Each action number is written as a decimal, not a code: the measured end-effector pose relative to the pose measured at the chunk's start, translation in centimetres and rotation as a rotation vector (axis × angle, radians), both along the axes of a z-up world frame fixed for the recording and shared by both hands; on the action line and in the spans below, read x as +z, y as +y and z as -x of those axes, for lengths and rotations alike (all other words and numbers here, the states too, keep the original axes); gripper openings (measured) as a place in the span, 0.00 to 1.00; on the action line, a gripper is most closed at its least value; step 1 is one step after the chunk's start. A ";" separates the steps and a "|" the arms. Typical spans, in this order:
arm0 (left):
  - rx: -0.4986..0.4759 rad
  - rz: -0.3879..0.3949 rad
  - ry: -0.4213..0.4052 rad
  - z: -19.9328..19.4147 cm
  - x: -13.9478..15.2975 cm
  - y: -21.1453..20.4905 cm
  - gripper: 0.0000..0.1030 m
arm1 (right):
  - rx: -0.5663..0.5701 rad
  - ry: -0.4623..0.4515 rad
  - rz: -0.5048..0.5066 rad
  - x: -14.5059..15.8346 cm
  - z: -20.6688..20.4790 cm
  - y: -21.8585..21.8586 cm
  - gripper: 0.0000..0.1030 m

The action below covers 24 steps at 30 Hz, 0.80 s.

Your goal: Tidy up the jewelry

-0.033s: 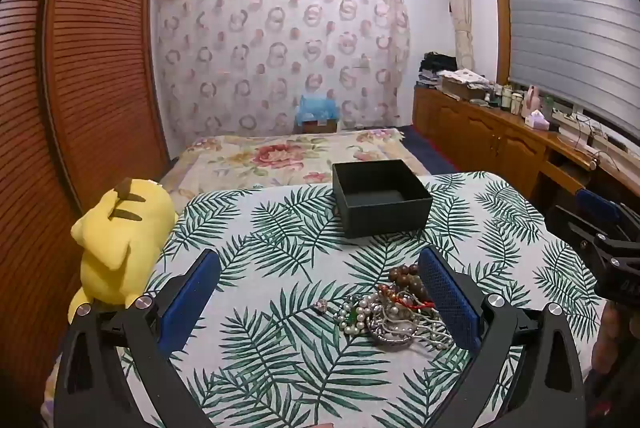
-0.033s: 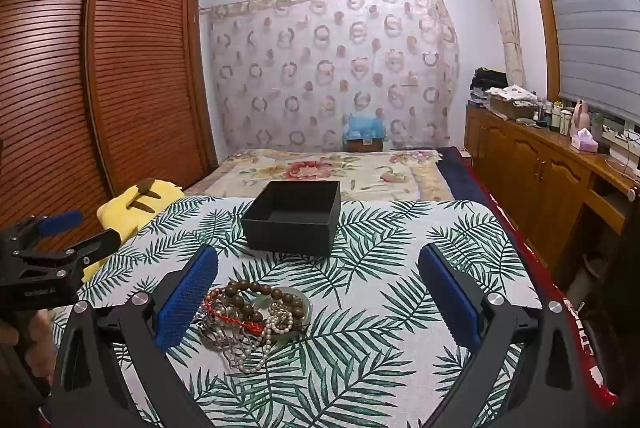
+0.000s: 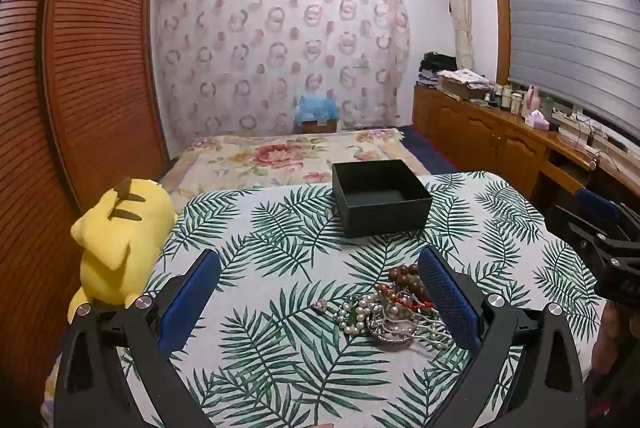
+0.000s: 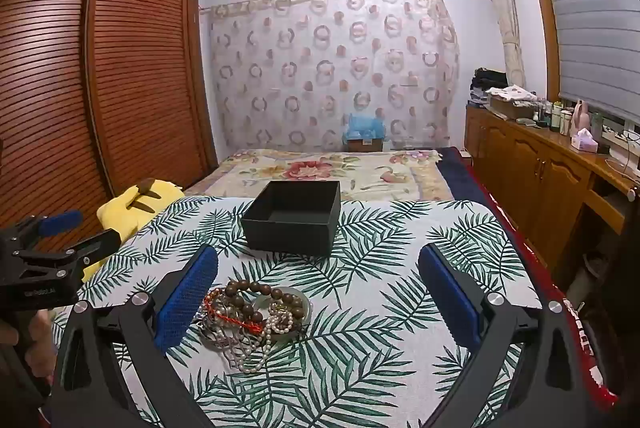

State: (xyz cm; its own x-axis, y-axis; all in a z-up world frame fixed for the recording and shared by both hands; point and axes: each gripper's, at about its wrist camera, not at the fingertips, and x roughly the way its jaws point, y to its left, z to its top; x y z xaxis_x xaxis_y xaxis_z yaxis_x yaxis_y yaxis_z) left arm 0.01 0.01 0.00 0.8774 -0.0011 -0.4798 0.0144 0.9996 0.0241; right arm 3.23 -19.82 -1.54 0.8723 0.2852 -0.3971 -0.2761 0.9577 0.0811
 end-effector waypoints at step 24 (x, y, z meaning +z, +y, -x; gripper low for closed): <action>0.000 -0.001 -0.007 0.0 0.0 0.0 0.93 | -0.003 0.003 -0.001 -0.1 0.1 0.0 0.98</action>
State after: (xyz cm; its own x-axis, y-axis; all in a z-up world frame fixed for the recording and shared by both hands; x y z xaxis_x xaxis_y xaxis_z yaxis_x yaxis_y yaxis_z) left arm 0.01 0.03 -0.02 0.8806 -0.0003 -0.4739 0.0141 0.9996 0.0256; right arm 3.17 -19.87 -1.61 0.8721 0.2827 -0.3993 -0.2727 0.9585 0.0831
